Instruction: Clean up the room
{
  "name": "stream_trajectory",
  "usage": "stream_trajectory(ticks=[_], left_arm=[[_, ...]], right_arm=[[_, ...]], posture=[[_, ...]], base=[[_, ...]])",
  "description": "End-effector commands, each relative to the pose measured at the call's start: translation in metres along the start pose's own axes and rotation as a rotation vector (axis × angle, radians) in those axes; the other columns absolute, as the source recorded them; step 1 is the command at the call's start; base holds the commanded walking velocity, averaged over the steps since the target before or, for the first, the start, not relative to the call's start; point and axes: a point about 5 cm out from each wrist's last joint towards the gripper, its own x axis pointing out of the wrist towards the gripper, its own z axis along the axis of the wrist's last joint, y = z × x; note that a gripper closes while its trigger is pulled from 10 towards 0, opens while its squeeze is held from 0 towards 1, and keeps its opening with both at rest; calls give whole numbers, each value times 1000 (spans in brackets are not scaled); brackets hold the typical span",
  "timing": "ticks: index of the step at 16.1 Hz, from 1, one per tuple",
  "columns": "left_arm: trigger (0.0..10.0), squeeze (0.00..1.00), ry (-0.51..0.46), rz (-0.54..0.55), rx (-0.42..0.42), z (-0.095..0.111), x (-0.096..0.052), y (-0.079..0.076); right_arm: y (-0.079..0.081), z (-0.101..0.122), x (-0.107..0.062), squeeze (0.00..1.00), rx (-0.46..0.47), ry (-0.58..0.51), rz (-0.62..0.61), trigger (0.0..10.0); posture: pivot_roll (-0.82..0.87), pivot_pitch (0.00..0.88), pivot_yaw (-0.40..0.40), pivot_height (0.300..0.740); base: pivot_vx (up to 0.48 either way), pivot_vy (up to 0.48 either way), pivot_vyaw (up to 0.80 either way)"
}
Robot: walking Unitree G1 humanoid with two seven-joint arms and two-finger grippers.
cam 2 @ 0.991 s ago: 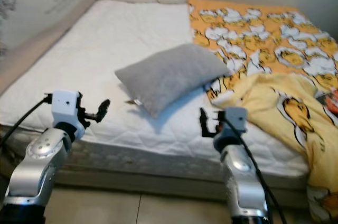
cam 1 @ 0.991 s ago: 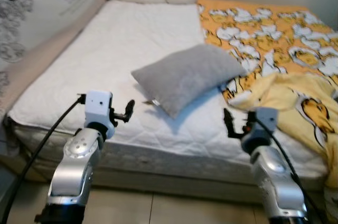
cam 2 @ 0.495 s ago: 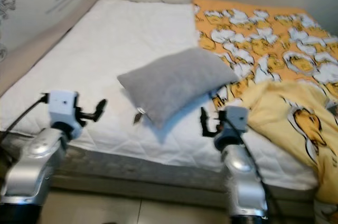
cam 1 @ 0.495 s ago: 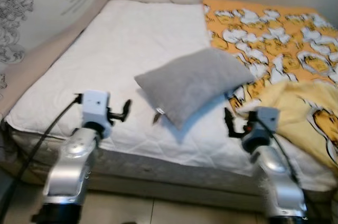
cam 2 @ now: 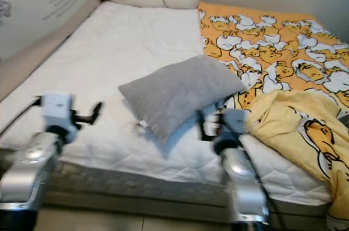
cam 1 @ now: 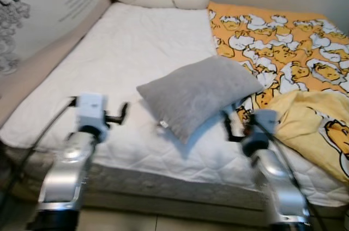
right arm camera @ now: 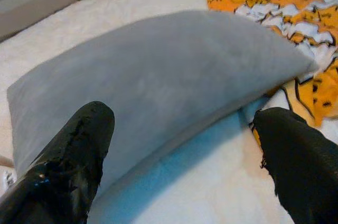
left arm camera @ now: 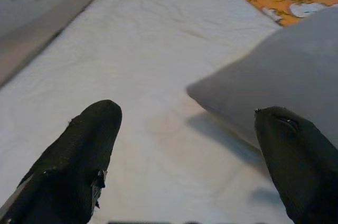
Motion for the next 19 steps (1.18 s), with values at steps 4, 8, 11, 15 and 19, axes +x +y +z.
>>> stream_trajectory(ticks=[4,8,11,15,19], left_arm=[[10000,745,-20,-32,-2,6,4,-10],[10000,737,-22,-27,0,7,4,-9],[10000,745,-23,-25,3,7,5,-8],[10000,741,-22,-26,4,8,4,-7],[10000,725,-22,-25,9,8,5,-6]], right_arm=[[-15,5,-1,0,-17,-12,-48,10000],[-17,6,-1,0,-15,-21,-54,10000],[-17,7,0,0,-12,-24,-56,10000],[-17,6,1,0,-12,-23,-57,10000],[-16,5,2,0,13,-25,-48,10000]], posture=[[28,0,-32,740],[26,0,-26,740],[26,0,-23,740],[27,0,-22,740],[27,0,-21,740]], base=[[308,0,0],[307,0,0],[310,0,0],[308,0,0],[307,0,-600]])
